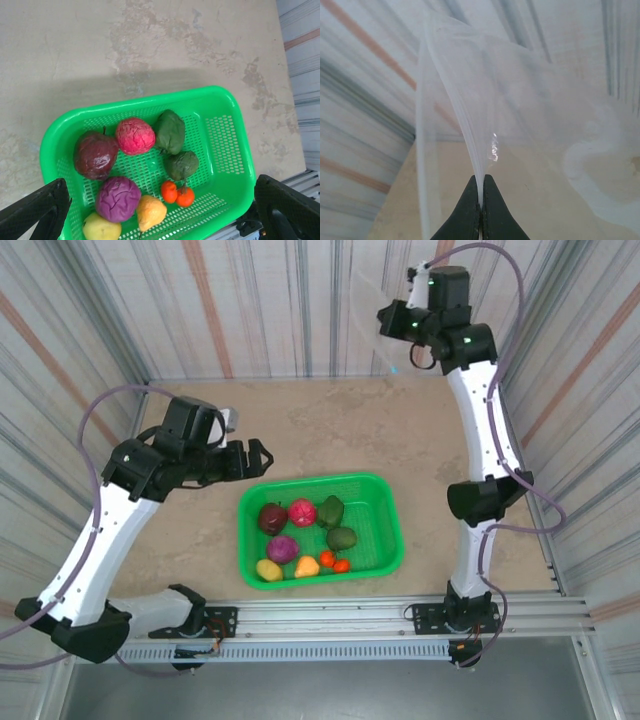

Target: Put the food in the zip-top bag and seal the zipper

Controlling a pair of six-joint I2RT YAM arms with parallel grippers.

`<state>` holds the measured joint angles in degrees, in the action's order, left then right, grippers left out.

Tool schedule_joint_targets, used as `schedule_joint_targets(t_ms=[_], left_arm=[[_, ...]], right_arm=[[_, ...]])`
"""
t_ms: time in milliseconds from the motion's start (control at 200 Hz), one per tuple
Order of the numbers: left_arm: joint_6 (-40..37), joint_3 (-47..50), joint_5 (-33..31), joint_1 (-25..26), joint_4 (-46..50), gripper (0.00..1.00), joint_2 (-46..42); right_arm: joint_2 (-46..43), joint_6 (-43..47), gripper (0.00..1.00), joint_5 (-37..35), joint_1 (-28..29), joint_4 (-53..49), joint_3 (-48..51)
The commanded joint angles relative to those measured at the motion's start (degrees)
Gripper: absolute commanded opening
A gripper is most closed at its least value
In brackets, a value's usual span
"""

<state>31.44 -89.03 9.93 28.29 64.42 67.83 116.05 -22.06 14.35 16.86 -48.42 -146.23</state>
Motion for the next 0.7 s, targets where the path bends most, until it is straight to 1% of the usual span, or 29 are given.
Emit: schedule_joint_targets(t_ms=[0, 60, 130, 170, 245, 281, 341, 381, 426, 526, 566, 611, 696], left_arm=[[1.2, 1.2, 7.7, -3.5, -3.8, 0.99, 1.0], [3.6, 3.7, 12.3, -5.4, -8.0, 0.99, 1.3], [5.8, 5.4, 15.1, -5.2, -12.2, 0.99, 2.1], [7.2, 6.6, 14.2, -4.5, -14.6, 0.99, 2.3], [10.1, 10.4, 10.3, -4.2, -18.6, 0.99, 1.3], [11.3, 12.5, 10.1, -4.6, -20.7, 0.99, 1.0], [14.7, 14.9, 11.5, -5.6, -23.6, 0.99, 1.6], [17.7, 16.2, 15.1, -6.6, -25.7, 0.99, 2.8], [21.0, 17.9, 18.5, -7.6, -28.9, 0.99, 4.1], [28.4, 22.0, 22.5, -10.8, -33.2, 0.99, 6.7], [31.3, 24.2, 25.2, -11.9, -37.3, 0.99, 7.8], [34.5, 26.3, 27.8, -12.5, -43.6, 0.99, 9.3], [37.9, 27.0, 29.5, -12.6, -53.3, 0.99, 12.3]], right_arm=[[-1.4, 3.5, 0.0, -8.0, 5.1, -8.1, 8.9], [-3.3, 1.9, 0.0, -8.7, 8.5, -5.9, 15.4], [-5.0, -1.9, 0.0, -8.8, 11.5, -1.6, 23.4], [-5.5, -5.1, 0.0, -8.2, 12.8, 0.9, 27.2], [-5.7, -11.5, 0.0, -6.6, 14.6, 5.9, 33.3], [-5.5, -14.2, 0.0, -5.9, 15.4, 7.9, 35.3], [-4.4, -17.7, 0.0, -4.3, 16.2, 9.9, 36.9], [-3.4, -18.9, 0.0, -3.6, 16.8, 10.1, 36.9], [-2.8, -19.4, 0.0, -4.1, 17.4, 9.8, 36.6], [-3.1, -21.3, 0.0, -5.5, 17.9, 11.9, 37.8], [-3.7, -22.5, 0.0, -5.9, 17.9, 13.9, 38.3], [-4.3, -24.0, 0.0, -6.2, 17.8, 16.3, 41.1], [-4.9, -26.4, 0.0, -5.7, 17.6, 19.7, 42.2]])
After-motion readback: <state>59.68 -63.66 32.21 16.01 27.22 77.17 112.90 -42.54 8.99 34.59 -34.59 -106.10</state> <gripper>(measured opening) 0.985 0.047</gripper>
